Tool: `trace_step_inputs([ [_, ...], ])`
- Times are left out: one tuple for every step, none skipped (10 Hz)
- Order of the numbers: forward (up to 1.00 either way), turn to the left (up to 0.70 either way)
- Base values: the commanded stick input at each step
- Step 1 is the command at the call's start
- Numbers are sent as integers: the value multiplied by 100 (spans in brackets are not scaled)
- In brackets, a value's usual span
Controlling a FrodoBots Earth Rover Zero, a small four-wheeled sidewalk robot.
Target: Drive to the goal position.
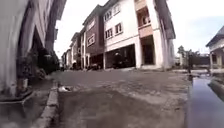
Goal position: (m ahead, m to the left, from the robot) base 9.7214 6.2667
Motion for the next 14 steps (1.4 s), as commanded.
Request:
trace_step_inputs([
  [69, 3],
  [69, 3],
  [69, 3],
  [69, 3],
  [69, 3],
  [69, 3],
  [69, 3],
  [69, 3],
  [69, 3],
  [69, 3],
  [69, 3],
  [69, 25],
  [69, 35],
  [69, 35],
])
